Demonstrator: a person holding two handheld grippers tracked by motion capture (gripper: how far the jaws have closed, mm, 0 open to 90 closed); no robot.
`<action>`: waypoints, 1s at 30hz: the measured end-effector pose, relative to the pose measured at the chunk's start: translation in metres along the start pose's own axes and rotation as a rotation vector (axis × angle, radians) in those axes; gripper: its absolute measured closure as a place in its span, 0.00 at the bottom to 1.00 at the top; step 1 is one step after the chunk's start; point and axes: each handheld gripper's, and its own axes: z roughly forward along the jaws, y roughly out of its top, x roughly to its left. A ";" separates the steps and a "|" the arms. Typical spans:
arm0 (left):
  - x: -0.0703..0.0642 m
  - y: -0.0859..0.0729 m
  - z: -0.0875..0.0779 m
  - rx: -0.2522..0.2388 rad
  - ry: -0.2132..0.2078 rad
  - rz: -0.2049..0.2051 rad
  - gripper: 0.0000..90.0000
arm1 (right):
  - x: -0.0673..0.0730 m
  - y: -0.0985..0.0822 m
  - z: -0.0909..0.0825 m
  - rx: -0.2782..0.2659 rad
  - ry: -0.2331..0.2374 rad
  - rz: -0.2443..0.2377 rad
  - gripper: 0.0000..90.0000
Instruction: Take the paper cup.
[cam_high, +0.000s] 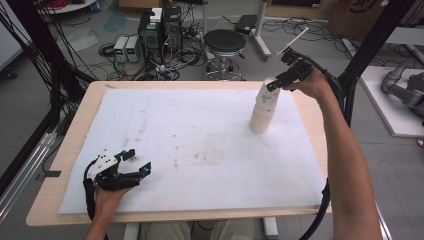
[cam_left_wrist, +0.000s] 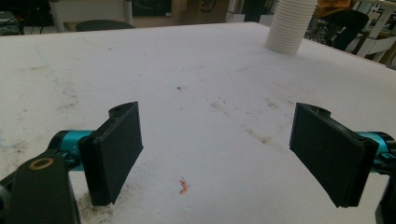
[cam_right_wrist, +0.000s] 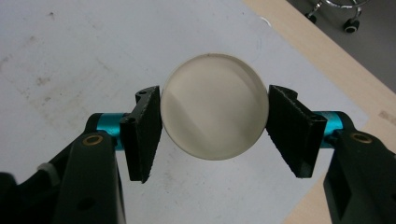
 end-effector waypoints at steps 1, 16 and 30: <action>0.000 0.000 0.000 0.000 0.001 0.001 0.19 | 0.001 0.002 -0.004 -0.006 0.000 0.002 0.43; 0.000 0.000 0.000 0.006 0.001 0.010 0.19 | 0.008 0.014 -0.051 -0.064 -0.024 -0.026 0.43; -0.001 0.000 0.000 0.005 0.000 0.006 0.19 | 0.055 -0.009 -0.066 -0.199 0.080 -0.133 0.43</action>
